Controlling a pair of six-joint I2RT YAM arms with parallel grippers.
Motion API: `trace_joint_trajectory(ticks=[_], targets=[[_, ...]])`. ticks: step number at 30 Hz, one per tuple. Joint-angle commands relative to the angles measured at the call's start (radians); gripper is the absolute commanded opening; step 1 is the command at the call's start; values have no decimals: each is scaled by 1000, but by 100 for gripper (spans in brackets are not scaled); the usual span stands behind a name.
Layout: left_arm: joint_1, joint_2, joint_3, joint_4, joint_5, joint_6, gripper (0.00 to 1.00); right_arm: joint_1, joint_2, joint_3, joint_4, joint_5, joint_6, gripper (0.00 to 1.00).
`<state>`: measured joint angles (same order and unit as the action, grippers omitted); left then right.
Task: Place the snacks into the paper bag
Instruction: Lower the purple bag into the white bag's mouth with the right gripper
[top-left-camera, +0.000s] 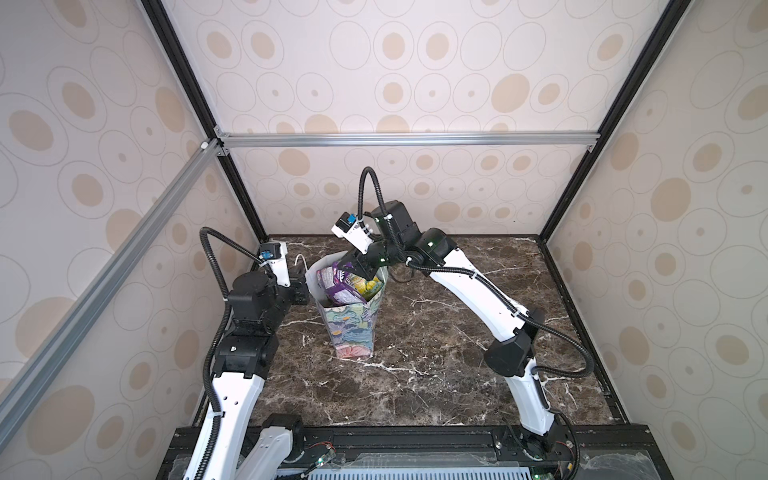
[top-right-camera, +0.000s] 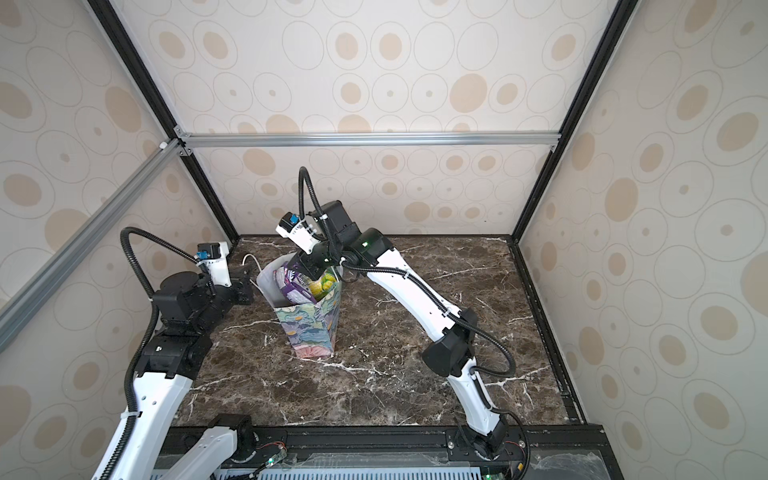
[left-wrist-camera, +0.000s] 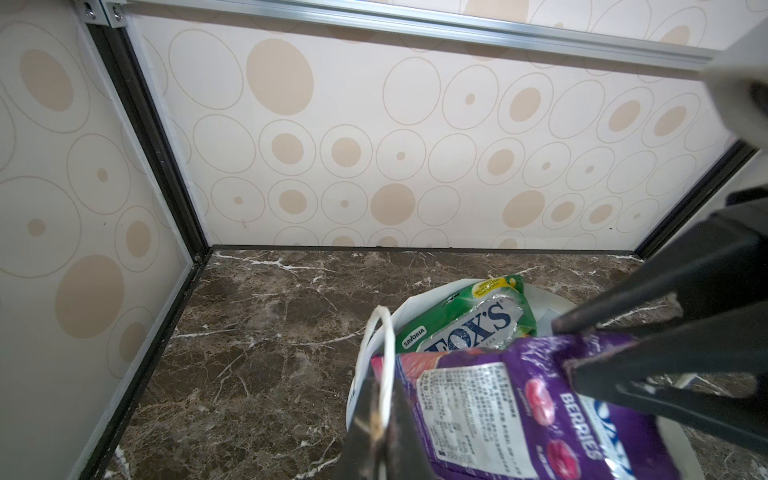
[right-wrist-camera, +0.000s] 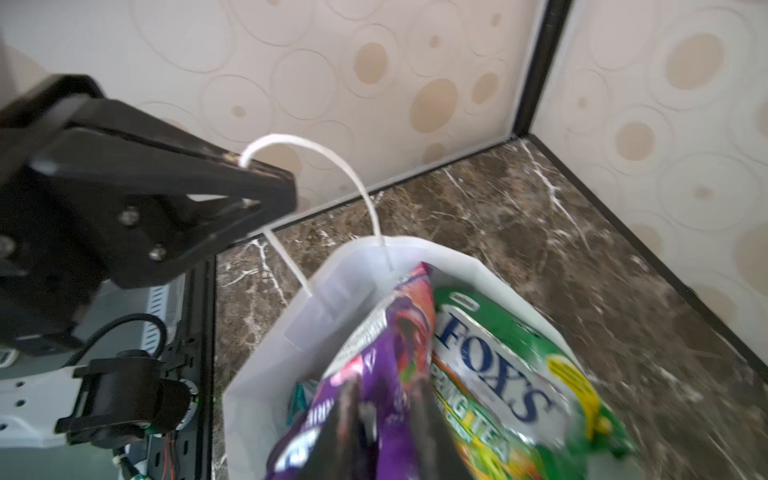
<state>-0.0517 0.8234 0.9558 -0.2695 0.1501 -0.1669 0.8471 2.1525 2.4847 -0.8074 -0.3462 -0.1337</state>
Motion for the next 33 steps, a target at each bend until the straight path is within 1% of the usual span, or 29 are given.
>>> trace_joint_trajectory(ticks=[1,2,4,8,12,14,15,18,20,21,29,31,33], targets=[[4,-12,17,50,-6,10,6,4,-49,-18,-38,231,-73,50],[4,-12,17,50,-6,10,6,7,-47,-13,-48,253,-78,53],[4,-11,17,50,-7,9,6,17,-47,1,-66,270,-86,56],[4,-12,16,49,-11,9,6,68,-81,21,-80,316,-96,58],[3,-10,17,49,-11,10,6,148,-136,-20,-78,334,-119,59],[4,-12,18,49,-11,9,6,178,-154,-51,-81,330,-124,55],[4,-12,18,49,-11,9,6,189,-159,-66,-82,335,-126,51],[4,-15,16,50,-9,9,6,197,-159,-95,-71,341,-116,34],[4,-15,15,50,-7,9,6,197,-143,-99,-72,370,-120,25],[3,-15,15,50,-7,9,6,197,-131,-91,-80,380,-121,22],[3,-20,15,51,-10,9,6,195,-7,-6,-186,443,-125,12],[4,-20,15,50,-8,8,6,195,13,-6,-195,455,-124,11],[3,-20,15,51,-7,8,6,189,38,1,-205,491,-120,11]])
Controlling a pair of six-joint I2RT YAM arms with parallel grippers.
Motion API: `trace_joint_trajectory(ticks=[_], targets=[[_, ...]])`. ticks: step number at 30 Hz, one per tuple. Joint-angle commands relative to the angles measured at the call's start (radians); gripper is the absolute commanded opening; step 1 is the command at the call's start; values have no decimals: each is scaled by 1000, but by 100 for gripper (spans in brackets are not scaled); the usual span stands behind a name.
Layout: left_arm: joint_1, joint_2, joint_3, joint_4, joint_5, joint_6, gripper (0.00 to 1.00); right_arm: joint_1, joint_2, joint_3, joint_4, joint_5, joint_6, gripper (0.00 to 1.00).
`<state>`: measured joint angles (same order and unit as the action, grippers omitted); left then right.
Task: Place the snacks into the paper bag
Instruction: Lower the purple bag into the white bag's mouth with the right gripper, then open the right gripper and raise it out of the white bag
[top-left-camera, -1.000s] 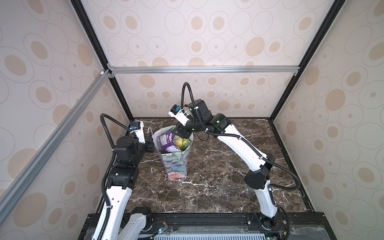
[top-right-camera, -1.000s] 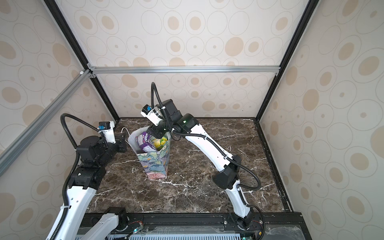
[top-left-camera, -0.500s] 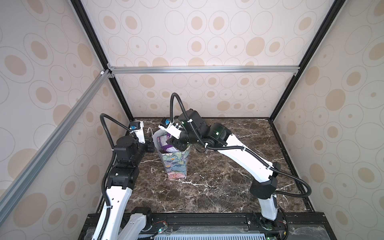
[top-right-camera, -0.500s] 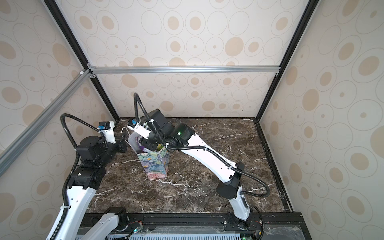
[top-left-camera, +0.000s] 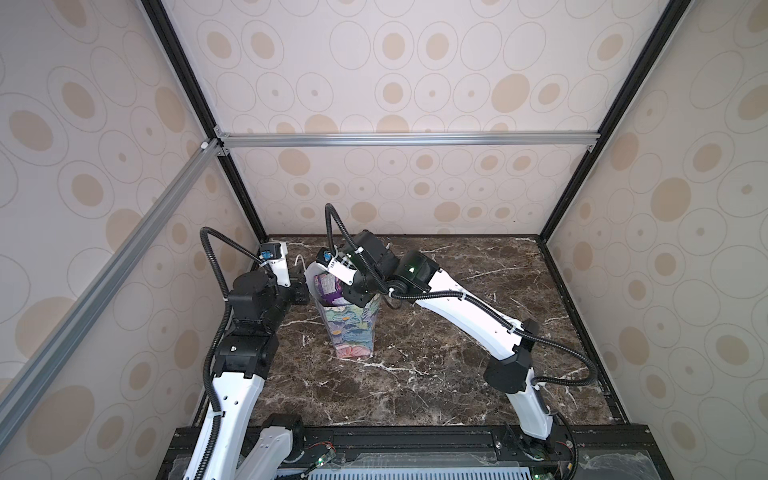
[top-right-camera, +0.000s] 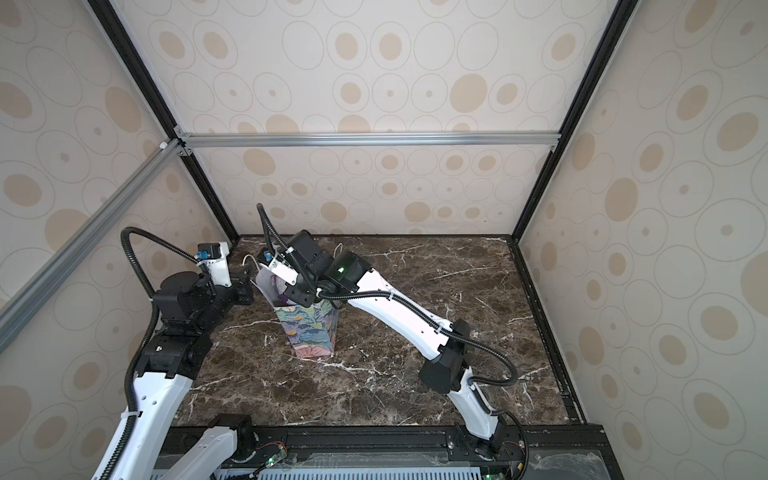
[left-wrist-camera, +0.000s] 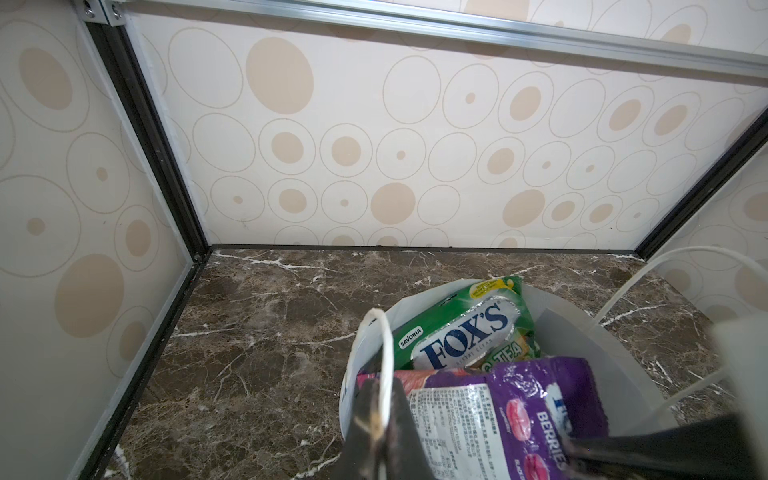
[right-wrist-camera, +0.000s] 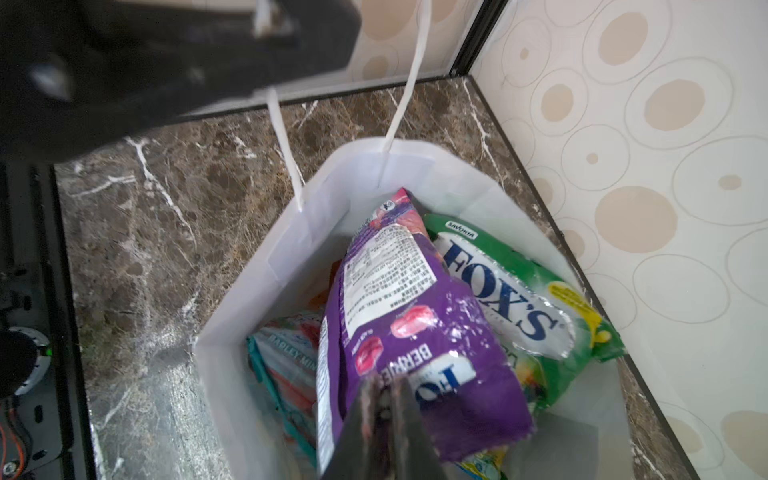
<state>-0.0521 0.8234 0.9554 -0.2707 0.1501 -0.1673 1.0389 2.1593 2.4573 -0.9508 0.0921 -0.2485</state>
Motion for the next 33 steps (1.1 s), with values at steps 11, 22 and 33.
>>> trace_joint_trajectory(ticks=[11,22,33], targets=[[4,-15,16,53,-3,9,6,-40,114,148,-132,66,17,12],[4,-11,17,52,8,14,6,-27,-266,-149,164,134,259,52],[5,58,177,-53,84,-34,8,-27,-524,-550,327,370,450,62]])
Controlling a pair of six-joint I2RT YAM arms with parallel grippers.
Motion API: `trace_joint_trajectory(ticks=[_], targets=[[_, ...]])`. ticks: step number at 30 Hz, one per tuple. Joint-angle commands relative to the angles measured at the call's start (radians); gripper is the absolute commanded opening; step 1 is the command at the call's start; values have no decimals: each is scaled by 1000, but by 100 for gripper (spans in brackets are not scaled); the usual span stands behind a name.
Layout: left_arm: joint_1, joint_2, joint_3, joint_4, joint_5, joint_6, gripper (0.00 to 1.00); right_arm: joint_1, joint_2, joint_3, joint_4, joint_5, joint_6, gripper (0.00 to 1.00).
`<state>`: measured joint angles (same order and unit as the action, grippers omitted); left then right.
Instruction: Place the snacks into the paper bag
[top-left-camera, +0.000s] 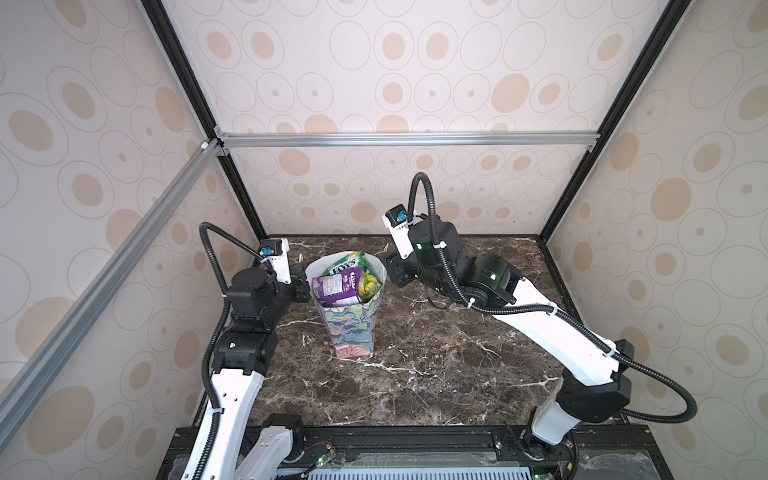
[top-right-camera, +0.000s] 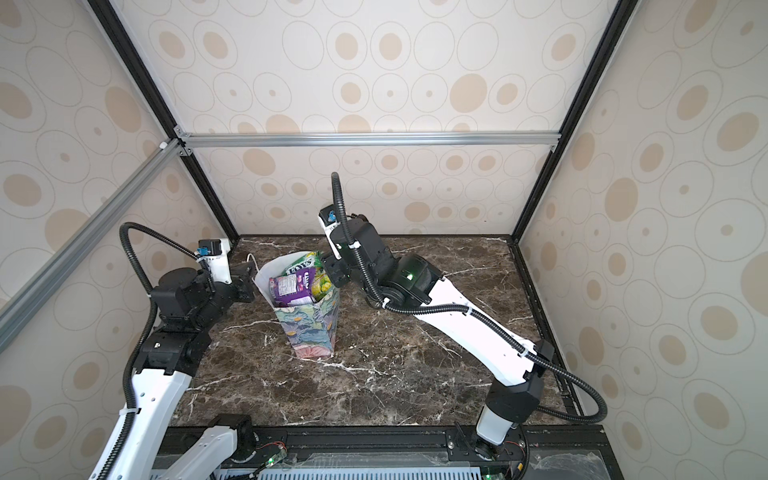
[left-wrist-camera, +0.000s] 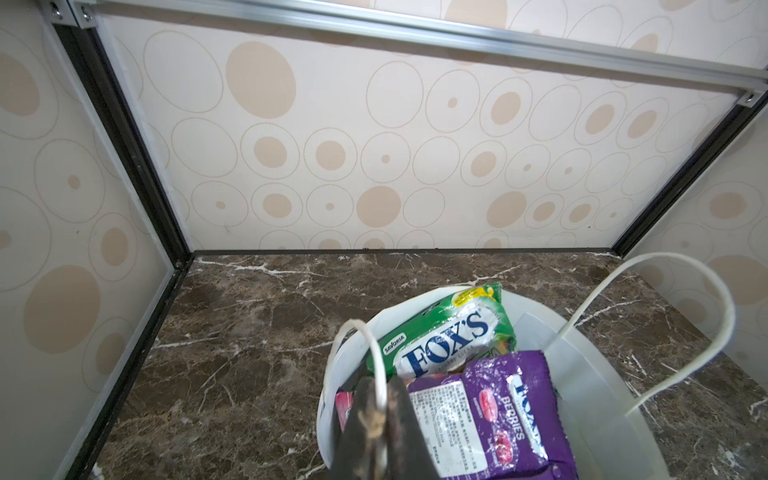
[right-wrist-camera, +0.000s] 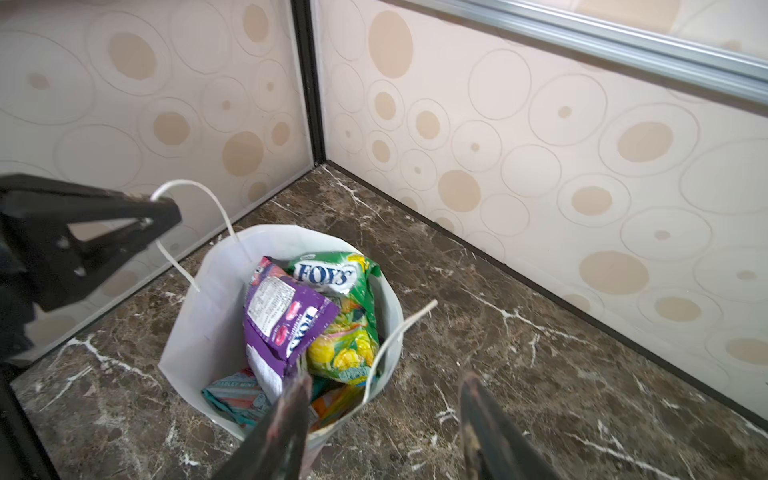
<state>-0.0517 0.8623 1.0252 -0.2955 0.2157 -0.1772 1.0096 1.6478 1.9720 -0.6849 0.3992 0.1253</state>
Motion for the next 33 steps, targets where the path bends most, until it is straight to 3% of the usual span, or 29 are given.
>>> trace_joint_trajectory(ticks=[1,7,12,18,23,26,33], targets=[[4,38,140,-62,21,-32,8,3,-23,-85,70,78,93,63],[4,84,203,-118,69,-83,7,1,-23,-162,136,103,136,67],[4,89,224,-171,10,-60,6,-5,-30,-206,149,190,132,68],[3,71,194,-159,29,-66,7,-28,-38,-262,241,92,159,67],[4,62,182,-158,24,-63,7,-35,-12,-260,250,97,161,67],[4,63,175,-158,33,-63,7,-54,-8,-274,282,33,178,52],[4,71,170,-151,66,-75,7,-76,36,-211,236,-15,169,3]])
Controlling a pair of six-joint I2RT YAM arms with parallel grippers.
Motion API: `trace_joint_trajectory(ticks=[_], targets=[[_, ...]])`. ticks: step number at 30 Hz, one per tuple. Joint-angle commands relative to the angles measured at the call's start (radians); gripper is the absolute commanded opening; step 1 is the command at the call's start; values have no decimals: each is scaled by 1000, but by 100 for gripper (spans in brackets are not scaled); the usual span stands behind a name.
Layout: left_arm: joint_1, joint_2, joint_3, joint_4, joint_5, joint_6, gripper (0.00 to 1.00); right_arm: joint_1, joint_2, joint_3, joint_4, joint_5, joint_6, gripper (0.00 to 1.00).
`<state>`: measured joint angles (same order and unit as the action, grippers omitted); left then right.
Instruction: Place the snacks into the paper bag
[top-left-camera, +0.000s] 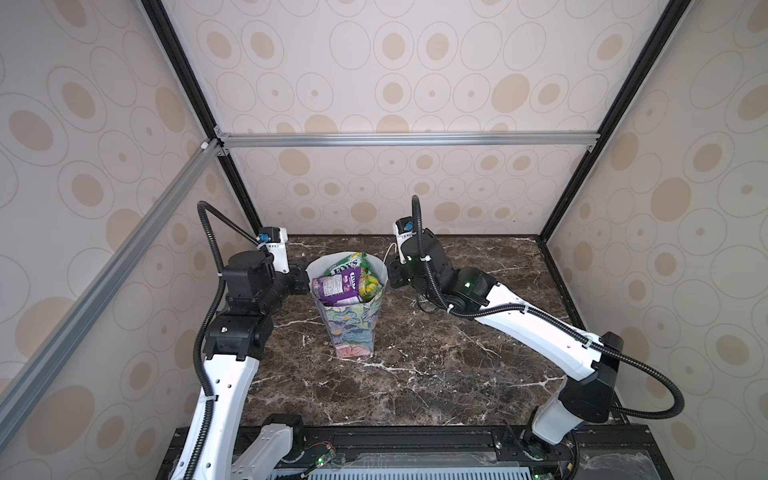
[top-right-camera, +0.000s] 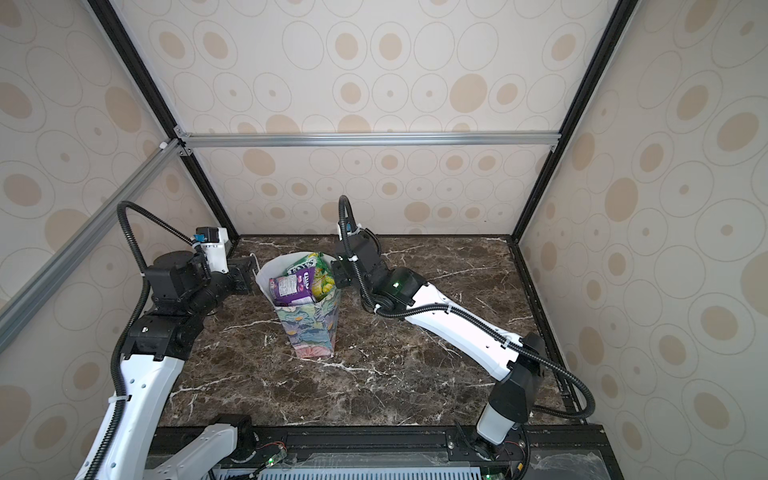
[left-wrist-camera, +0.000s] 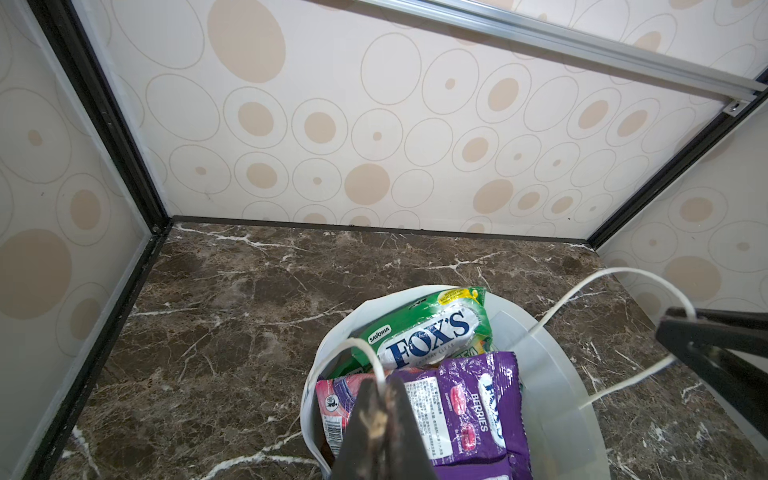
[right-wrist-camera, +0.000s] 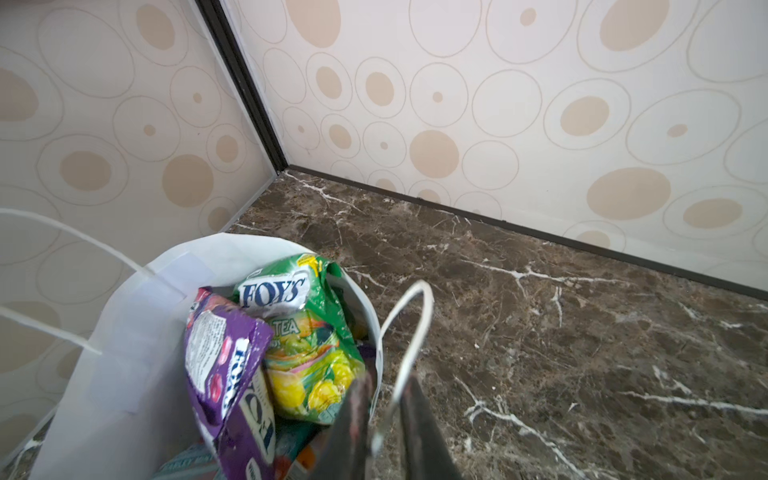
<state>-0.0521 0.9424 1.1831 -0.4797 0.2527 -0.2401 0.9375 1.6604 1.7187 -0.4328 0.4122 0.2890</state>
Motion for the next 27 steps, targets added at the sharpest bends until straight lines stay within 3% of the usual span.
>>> trace_joint_trajectory(ticks=[1,10,15,21,27], targets=[[4,-8,15,37,37,-13,7,-4,28,51,-15,-37,2,0],[-1,86,104,105,233,-63,4,-11,53,200,-32,-52,-116,0],[-15,150,192,128,283,-74,5,-19,44,236,-50,-26,-159,0],[-121,232,310,115,268,-45,4,-60,-42,150,-4,-26,-165,0],[-212,258,255,165,224,-45,3,-102,-140,23,28,-43,-151,0]])
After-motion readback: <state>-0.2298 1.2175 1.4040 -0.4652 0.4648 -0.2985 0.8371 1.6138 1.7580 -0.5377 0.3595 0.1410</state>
